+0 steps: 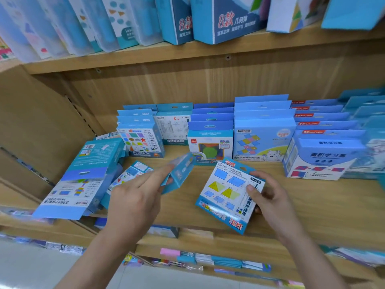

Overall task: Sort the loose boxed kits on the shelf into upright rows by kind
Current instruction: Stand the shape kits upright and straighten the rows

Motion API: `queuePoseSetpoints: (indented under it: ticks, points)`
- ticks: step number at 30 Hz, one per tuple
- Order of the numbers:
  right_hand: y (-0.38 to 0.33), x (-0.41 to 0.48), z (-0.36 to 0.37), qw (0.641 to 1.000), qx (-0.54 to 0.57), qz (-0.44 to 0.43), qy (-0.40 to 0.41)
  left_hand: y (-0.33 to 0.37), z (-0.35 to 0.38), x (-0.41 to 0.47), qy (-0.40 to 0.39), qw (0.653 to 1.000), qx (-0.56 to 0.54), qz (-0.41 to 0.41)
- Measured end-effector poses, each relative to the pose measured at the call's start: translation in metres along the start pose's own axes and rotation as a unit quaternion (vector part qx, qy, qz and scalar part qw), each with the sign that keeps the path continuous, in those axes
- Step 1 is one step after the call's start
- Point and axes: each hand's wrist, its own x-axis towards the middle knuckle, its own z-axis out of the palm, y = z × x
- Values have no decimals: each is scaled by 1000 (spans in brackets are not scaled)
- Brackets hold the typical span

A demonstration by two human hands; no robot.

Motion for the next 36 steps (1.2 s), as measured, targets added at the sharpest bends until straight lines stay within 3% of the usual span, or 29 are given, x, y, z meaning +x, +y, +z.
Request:
queuePoseSetpoints:
  ticks: [3, 6, 8, 12, 15, 18, 23, 28, 31, 33, 36]
  points:
    - [1, 1, -10, 1000, -9, -9, 3, 20, -9, 21, 29, 985, -134, -102]
    - [7, 3, -21, 999, -51, -10, 6, 24, -10, 39, 41, 947, -242, -206]
    - [13, 4, -25, 998, -68, -4, 9, 22, 0, 45, 21, 892, -344, -292]
    - [21, 2, -26, 997, -77, 5, 16, 28, 25, 38, -3, 741, -506, -442]
    - [21, 0, -28, 995, -101, 8, 8, 31, 35, 28, -44, 706, -503, -497]
    - [18, -1, -28, 986, -163, -26, 9, 27, 40, 25, -76, 695, -501, -511]
    - [19, -3, -22, 965, -249, -73, 35, 25, 45, 30, -116, 720, -490, -477]
    - [11, -11, -22, 927, -364, -74, 59, 19, 51, 33, -159, 724, -485, -464]
    - [-6, -17, -21, 948, -293, -115, 44, 14, 49, 35, -211, 737, -475, -432]
    - [-22, -22, -12, 974, -201, -97, -24, 13, 48, 40, -242, 748, -474, -397]
    - [-34, -22, 6, 976, -173, -71, -112, 17, 45, 51, -270, 763, -478, -341]
